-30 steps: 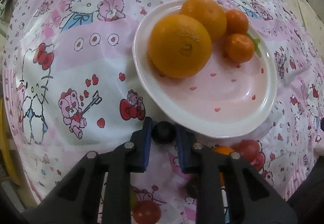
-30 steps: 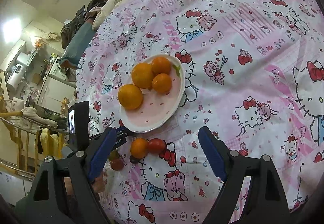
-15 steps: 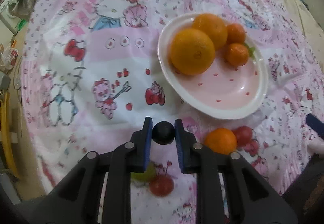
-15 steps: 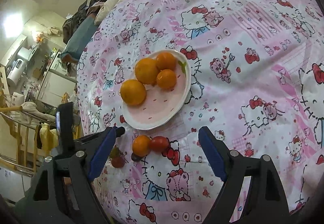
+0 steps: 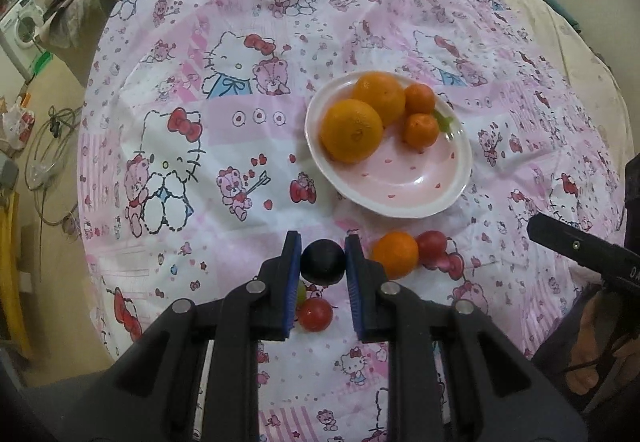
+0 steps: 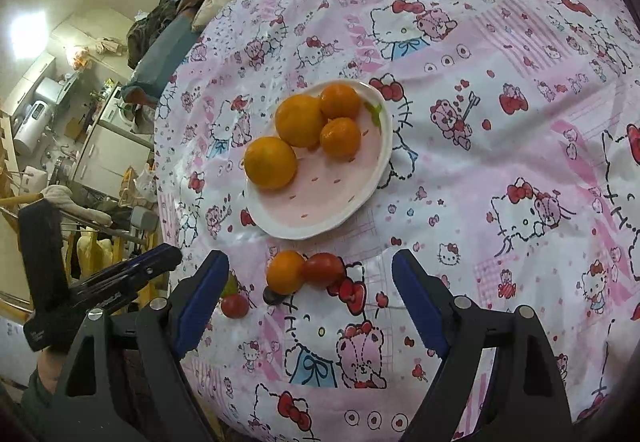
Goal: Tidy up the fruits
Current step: 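Grasp the red tomato with the right tool while the left tool holds the plum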
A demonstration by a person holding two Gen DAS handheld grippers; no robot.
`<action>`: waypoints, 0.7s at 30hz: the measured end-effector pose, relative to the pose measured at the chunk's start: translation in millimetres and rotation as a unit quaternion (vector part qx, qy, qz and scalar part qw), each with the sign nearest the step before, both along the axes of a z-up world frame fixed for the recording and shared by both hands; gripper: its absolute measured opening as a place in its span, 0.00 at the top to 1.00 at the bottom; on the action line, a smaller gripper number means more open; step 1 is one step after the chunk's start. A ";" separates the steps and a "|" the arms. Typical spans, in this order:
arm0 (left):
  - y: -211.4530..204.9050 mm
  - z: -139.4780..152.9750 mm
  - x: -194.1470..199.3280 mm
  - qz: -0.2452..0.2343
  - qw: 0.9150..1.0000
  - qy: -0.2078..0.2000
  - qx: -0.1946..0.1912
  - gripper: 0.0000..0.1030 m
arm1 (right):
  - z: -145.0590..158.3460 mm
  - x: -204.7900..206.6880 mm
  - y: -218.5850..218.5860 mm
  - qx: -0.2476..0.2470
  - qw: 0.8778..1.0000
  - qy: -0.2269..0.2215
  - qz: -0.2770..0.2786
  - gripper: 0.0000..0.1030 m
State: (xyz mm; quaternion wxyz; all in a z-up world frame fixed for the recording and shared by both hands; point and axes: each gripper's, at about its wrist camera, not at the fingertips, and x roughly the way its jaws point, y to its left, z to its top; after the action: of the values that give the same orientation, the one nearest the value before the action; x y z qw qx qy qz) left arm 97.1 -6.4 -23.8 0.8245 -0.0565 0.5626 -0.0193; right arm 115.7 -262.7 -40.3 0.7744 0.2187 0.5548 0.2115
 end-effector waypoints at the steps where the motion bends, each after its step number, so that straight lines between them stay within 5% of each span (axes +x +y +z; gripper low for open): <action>1: 1.7 -0.6 -0.3 0.004 1.000 0.000 -0.003 0.82 | -1.4 0.5 0.7 0.000 1.000 0.004 0.001 0.16; 5: 9.8 -0.9 -2.8 0.021 1.000 -0.006 -0.008 0.82 | -10.6 6.1 1.7 -0.002 1.000 0.027 -0.001 0.19; 9: 16.5 -2.6 -3.8 0.036 0.999 -0.005 -0.023 0.82 | -29.3 18.5 9.7 0.014 0.997 0.071 0.019 0.43; 21: 19.1 -1.4 1.5 0.045 0.998 -0.005 -0.041 0.82 | -88.2 35.9 38.8 -0.006 0.988 0.153 0.033 0.52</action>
State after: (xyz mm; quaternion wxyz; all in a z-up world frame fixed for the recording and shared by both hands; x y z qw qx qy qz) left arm 98.6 12.7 -25.2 0.8246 -0.1158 0.5537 -0.0054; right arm 151.7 -223.9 -128.5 0.6741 0.2258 0.6750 0.1974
